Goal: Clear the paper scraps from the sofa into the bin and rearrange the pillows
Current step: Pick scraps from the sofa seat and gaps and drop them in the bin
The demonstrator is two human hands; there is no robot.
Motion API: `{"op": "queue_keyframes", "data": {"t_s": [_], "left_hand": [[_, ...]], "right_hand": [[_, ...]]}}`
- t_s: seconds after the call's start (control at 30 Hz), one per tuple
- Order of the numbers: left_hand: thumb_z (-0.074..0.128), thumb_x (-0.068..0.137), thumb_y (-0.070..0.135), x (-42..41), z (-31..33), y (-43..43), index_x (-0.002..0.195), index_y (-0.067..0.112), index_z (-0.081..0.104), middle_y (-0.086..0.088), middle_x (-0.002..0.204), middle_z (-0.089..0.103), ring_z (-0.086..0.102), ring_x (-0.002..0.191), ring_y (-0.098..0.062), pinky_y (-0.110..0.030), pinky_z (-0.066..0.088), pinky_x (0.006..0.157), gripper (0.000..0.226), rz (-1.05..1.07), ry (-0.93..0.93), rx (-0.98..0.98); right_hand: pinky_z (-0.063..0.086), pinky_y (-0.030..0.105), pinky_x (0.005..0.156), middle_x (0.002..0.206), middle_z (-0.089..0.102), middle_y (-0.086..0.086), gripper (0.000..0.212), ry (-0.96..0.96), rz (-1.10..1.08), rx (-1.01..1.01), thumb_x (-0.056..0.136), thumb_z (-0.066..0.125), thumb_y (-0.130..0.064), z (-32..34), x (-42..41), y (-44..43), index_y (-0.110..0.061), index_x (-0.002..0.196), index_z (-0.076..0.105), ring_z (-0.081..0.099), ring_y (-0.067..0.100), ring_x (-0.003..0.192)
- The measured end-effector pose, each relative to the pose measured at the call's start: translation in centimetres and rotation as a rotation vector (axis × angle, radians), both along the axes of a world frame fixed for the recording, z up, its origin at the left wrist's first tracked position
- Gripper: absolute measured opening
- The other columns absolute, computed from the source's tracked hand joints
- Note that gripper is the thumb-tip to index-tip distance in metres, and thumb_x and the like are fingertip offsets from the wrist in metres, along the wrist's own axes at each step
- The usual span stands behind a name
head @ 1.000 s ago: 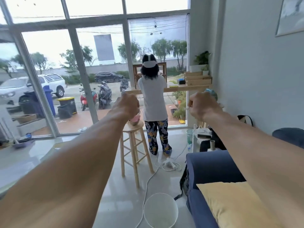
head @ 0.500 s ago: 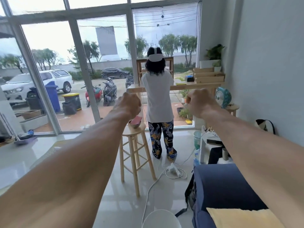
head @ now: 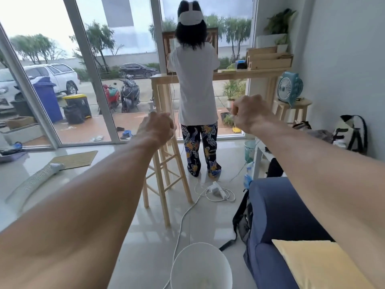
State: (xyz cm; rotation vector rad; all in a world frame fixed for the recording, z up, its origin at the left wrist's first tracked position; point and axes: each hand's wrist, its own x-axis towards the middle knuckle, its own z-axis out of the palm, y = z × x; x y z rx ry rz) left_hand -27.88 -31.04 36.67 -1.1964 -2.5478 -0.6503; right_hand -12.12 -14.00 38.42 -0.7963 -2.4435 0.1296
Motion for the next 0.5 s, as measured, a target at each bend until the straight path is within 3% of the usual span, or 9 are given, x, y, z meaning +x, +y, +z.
{"op": "queue_keyframes", "data": {"t_s": [0.1, 0.23, 0.37, 0.5], "left_hand": [[0.061, 0.090, 0.003, -0.6, -7.9, 0.1, 0.118, 0.011, 0.067, -0.007, 0.099, 0.069, 0.055, 0.060, -0.009, -0.014, 0.043, 0.051, 0.030, -0.009, -0.041, 0.036], [0.062, 0.090, 0.005, -1.2, -18.3, 0.0, 0.099, 0.007, 0.074, -0.007, 0.099, 0.072, 0.064, 0.074, -0.017, -0.026, 0.054, 0.067, 0.015, -0.022, -0.050, -0.001], [0.063, 0.090, 0.006, -2.2, -27.0, -0.3, 0.099, 0.007, 0.074, -0.006, 0.102, 0.072, 0.067, 0.080, -0.016, -0.022, 0.052, 0.066, 0.014, -0.025, -0.042, -0.007], [0.063, 0.091, 0.006, -3.0, -31.8, -0.6, 0.104, 0.007, 0.073, -0.008, 0.103, 0.072, 0.065, 0.078, -0.016, -0.018, 0.047, 0.062, 0.017, 0.004, -0.035, -0.017]], "right_hand": [[0.059, 0.036, 0.078, 0.094, 0.071, 0.011, 0.006, 0.004, -0.024, 0.006, 0.086, 0.066, -0.003, -7.8, -0.8, 0.5, -0.006, 0.089, 0.071, 0.069, 0.029, 0.083], [0.056, 0.031, 0.074, 0.094, 0.070, 0.010, 0.012, -0.029, -0.042, 0.028, 0.087, 0.062, 0.002, -18.5, -1.4, 0.6, -0.009, 0.086, 0.067, 0.067, 0.028, 0.081], [0.050, 0.028, 0.072, 0.092, 0.069, 0.012, 0.012, -0.031, -0.056, 0.045, 0.089, 0.060, 0.000, -26.8, -1.9, 0.5, -0.005, 0.088, 0.070, 0.063, 0.027, 0.078], [0.046, 0.026, 0.069, 0.094, 0.067, 0.012, 0.012, -0.013, -0.057, 0.048, 0.089, 0.059, -0.003, -31.4, -2.6, 0.8, -0.007, 0.089, 0.070, 0.060, 0.027, 0.080]]}}
